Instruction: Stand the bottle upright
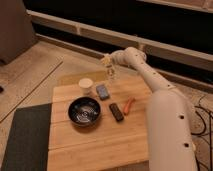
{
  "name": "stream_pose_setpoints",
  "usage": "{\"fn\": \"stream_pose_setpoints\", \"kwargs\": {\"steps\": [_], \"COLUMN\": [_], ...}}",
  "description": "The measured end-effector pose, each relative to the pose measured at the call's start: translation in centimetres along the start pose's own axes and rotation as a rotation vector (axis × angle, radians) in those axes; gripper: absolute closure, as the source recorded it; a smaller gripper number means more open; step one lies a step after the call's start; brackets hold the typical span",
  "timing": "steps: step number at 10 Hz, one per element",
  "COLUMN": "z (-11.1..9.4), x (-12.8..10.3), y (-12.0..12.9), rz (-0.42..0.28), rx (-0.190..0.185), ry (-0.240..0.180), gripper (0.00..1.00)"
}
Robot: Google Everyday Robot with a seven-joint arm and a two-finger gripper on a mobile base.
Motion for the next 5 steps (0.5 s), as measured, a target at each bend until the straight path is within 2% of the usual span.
{"fn": "stream_pose_setpoints", "kwargs": {"steps": [1,3,5], "z": [-0.3,-0.7,-1.6], "x": [-0.3,0.0,1.2], "y": [0.5,1.6,1.0], "rz": [0.000,-0.019,-0.047], "rx": [-0.045,-0.129,-0.157], "ry": [-0.042,-0.080,-0.062], "gripper": [1.00,1.00,1.00]}}
